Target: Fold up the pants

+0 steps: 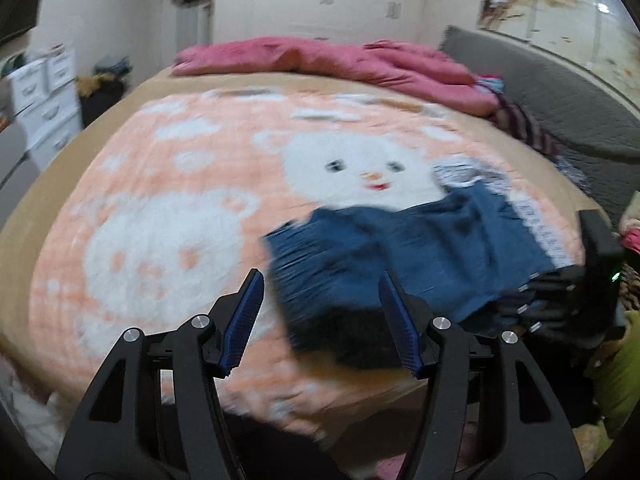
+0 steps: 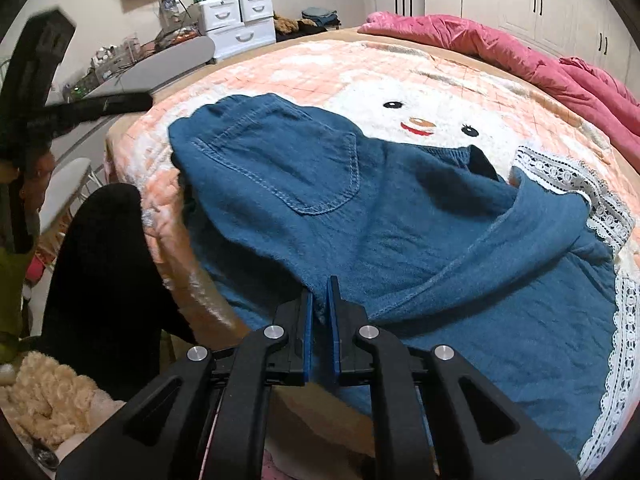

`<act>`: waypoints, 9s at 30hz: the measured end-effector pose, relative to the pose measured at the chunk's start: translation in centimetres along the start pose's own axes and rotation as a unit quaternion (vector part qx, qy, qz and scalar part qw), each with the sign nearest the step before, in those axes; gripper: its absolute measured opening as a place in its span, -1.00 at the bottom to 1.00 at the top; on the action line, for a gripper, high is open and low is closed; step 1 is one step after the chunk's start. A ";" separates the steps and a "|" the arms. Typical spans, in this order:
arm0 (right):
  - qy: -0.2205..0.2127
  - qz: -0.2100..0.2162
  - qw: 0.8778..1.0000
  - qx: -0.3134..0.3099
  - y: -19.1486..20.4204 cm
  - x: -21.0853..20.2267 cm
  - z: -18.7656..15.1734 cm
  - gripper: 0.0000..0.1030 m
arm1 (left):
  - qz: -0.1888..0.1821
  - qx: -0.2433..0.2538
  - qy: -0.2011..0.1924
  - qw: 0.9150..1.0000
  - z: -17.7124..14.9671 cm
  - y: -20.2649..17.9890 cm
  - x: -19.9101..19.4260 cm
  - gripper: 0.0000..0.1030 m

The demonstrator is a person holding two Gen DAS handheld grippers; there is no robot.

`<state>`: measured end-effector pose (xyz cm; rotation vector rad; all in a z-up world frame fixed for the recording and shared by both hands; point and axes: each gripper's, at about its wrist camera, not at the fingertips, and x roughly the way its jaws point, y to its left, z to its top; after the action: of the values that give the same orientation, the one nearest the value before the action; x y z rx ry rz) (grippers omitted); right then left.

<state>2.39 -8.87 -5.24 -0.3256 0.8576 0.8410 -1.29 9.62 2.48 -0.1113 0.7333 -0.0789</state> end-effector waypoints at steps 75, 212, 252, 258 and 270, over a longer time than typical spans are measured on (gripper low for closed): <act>0.039 -0.140 0.977 0.159 -20.6 3.8 11.2 0.51 | -0.274 -0.002 0.158 0.949 1.1 -17.2 19.5 -0.83; -0.046 -0.109 0.940 0.319 -29.3 -9.8 -5.0 0.53 | -0.078 0.154 0.156 0.973 7.9 -13.8 20.8 0.37; -0.066 -0.100 0.965 0.232 -30.3 -7.8 -0.4 -0.72 | -0.131 0.079 0.108 0.982 10.2 -12.8 23.9 -0.95; 0.035 -0.125 0.963 0.238 -33.2 -2.0 -1.0 -0.45 | -0.110 0.081 0.130 0.982 8.9 -12.9 26.8 -0.89; -0.075 -0.132 0.940 0.307 -30.7 -12.9 -6.5 0.22 | -0.076 -0.010 0.108 0.991 8.4 -8.5 20.4 0.11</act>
<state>17.56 -38.96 -1.52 0.1715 0.8659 0.3143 19.22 -0.45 -3.73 -0.1788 0.9412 -0.2312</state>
